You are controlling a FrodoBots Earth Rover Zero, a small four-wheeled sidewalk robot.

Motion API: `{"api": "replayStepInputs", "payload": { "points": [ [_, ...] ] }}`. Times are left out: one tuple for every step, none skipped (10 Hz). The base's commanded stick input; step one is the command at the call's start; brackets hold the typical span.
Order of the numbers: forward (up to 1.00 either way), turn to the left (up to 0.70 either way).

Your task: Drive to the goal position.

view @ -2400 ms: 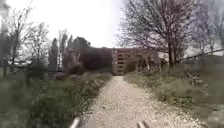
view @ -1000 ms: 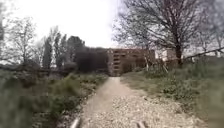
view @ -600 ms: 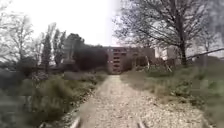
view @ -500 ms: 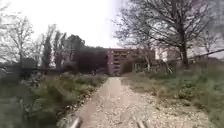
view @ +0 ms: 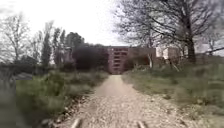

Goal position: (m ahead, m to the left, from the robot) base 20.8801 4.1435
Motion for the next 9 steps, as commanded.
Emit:
{"api": "replayStepInputs", "payload": {
  "points": [
    [1.00, 0.00],
    [1.00, 0.00],
    [1.00, 0.00],
    [1.00, 0.00],
    [1.00, 0.00],
    [1.00, 0.00],
    [1.00, 0.00],
    [1.00, 0.00],
    [1.00, 0.00]
  ]
}}
